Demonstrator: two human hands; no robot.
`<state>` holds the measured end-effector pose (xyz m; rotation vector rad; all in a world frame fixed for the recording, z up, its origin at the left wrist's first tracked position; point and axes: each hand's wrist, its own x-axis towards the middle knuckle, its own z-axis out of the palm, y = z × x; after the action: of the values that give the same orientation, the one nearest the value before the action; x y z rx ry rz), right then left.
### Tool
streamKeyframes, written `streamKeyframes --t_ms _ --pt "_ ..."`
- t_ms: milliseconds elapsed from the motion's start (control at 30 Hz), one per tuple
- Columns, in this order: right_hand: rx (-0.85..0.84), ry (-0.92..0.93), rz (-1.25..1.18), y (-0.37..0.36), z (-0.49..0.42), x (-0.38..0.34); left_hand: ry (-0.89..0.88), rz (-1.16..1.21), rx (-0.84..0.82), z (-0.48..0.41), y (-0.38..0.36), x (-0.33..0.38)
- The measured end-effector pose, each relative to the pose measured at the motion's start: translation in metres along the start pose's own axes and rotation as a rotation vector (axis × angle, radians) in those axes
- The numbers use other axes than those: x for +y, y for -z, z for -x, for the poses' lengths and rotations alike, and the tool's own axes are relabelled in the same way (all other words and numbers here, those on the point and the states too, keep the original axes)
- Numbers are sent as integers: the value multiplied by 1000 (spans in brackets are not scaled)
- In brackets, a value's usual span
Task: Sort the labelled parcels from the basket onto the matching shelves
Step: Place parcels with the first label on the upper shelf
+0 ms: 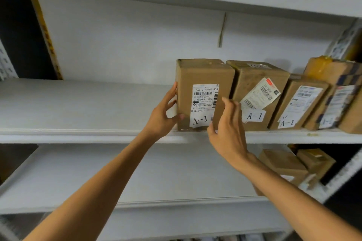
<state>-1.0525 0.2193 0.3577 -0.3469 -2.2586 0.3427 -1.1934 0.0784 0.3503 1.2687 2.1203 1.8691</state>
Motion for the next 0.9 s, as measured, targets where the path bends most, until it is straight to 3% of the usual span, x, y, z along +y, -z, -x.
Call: streamKeyframes --t_ms 133,367,533,700,900 --pt "-117 181 42 -1 -2 -12 94 -66 14 9 8 17" --pt "-418 446 -176 -41 -9 -66 227 -568 136 72 69 26" --pt "-650 617 -304 -72 2 -120 477 -919 322 152 111 47" --pt "-829 883 -431 -81 49 -150 747 -989 509 251 78 69" --pt "-1024 1268 -608 -66 145 -175 1089 -967 846 378 -16 93"
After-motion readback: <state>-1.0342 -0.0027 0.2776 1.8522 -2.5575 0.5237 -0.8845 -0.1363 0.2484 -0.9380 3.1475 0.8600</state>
